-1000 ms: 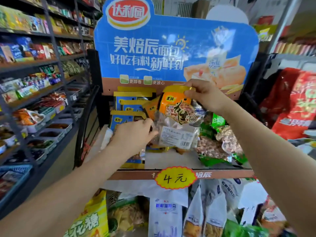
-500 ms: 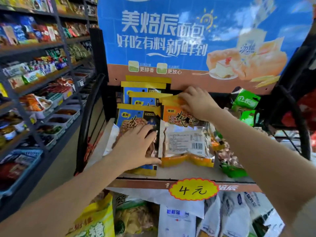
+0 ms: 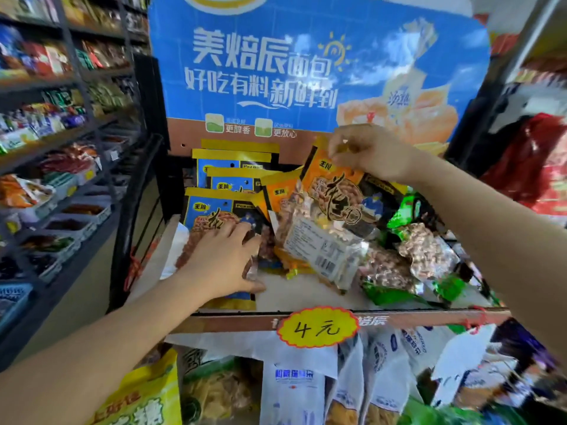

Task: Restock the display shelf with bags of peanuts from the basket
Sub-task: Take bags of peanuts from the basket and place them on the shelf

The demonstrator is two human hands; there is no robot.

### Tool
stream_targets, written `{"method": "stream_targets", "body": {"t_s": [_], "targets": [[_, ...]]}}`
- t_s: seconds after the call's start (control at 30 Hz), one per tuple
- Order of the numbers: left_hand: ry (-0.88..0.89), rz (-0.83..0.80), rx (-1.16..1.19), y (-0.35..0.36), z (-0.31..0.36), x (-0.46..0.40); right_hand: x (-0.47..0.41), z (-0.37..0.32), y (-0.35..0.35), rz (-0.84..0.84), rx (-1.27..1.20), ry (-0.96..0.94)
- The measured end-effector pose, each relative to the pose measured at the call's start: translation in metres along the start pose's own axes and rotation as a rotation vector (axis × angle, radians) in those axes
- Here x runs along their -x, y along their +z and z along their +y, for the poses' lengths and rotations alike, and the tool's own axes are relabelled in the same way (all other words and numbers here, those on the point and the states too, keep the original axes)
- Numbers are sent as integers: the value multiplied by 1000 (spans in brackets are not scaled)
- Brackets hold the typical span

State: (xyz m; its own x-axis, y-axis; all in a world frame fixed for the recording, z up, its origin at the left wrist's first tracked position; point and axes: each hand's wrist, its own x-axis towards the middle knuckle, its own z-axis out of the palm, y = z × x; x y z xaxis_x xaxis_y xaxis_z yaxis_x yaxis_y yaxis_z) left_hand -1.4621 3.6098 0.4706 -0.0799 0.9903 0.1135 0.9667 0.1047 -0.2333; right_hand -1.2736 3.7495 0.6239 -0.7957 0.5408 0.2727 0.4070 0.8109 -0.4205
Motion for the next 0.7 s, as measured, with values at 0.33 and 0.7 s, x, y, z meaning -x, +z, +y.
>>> {"method": "stream_targets", "body": {"t_s": [0.33,0.7], "targets": [[44,-23,186,-10,-4,7,33,-44,-43,-41,-190,49],[21,35,179,13,-22,-1,-41,11,95,69,421,311]]}}
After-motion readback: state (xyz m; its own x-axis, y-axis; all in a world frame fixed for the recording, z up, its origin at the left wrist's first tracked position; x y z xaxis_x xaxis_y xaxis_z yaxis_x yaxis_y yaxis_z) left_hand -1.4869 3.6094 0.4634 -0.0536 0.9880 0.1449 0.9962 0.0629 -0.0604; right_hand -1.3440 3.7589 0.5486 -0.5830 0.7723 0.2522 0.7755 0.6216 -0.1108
